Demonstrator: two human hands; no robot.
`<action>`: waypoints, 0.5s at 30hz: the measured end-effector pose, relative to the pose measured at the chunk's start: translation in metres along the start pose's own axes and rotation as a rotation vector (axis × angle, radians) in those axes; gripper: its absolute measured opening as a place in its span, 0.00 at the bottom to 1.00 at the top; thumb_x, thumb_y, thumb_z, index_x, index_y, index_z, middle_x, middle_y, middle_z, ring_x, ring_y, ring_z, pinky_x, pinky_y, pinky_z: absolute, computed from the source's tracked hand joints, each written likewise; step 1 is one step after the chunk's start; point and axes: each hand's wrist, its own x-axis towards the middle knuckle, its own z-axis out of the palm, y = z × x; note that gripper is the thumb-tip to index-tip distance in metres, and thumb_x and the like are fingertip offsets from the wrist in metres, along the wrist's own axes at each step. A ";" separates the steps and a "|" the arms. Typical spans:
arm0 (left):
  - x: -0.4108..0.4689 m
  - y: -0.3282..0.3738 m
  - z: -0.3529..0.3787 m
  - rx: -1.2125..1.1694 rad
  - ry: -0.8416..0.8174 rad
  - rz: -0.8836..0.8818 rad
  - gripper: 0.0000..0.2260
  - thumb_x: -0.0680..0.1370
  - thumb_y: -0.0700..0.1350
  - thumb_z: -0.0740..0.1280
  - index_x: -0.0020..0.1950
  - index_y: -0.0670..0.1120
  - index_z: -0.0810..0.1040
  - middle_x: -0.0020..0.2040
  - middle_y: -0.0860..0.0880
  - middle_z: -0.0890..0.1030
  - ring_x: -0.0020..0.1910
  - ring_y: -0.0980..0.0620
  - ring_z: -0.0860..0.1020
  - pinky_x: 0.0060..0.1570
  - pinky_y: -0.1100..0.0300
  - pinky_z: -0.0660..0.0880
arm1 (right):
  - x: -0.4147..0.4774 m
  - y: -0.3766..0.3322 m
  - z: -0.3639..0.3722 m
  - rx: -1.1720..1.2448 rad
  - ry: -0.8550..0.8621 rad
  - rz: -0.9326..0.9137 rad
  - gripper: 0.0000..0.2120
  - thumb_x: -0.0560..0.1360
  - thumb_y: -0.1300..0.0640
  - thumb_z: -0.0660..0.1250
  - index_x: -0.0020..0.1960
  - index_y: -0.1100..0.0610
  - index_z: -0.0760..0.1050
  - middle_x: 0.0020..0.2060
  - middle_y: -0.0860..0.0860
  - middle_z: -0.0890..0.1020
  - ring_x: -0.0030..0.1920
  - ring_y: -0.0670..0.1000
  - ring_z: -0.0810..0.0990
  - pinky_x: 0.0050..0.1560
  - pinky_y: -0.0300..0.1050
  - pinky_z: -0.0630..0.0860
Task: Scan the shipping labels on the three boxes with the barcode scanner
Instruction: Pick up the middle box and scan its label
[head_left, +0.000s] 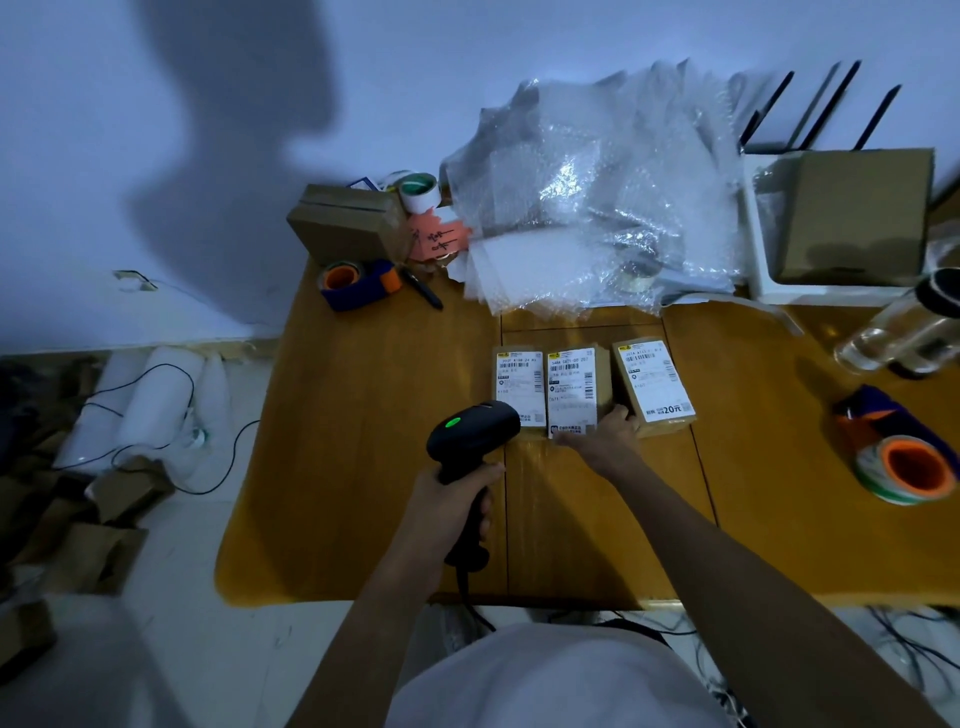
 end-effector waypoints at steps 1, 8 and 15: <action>0.000 -0.001 0.000 -0.002 -0.006 -0.004 0.10 0.78 0.46 0.73 0.41 0.44 0.78 0.30 0.48 0.75 0.28 0.51 0.74 0.36 0.55 0.73 | 0.000 0.003 0.001 0.047 0.006 0.005 0.53 0.67 0.47 0.82 0.79 0.64 0.54 0.75 0.63 0.62 0.71 0.64 0.70 0.63 0.57 0.76; 0.003 -0.009 0.002 -0.028 -0.009 -0.050 0.10 0.76 0.48 0.76 0.41 0.44 0.78 0.31 0.47 0.76 0.28 0.50 0.74 0.38 0.53 0.73 | -0.014 0.030 -0.003 0.405 -0.108 0.002 0.48 0.68 0.56 0.81 0.77 0.54 0.54 0.70 0.59 0.72 0.70 0.61 0.74 0.64 0.61 0.78; 0.003 -0.007 0.008 -0.035 -0.024 -0.043 0.10 0.76 0.49 0.76 0.43 0.45 0.78 0.30 0.48 0.77 0.28 0.51 0.75 0.40 0.52 0.74 | -0.049 0.046 -0.017 0.609 -0.182 -0.088 0.40 0.69 0.66 0.80 0.72 0.55 0.61 0.62 0.53 0.78 0.64 0.57 0.79 0.42 0.42 0.83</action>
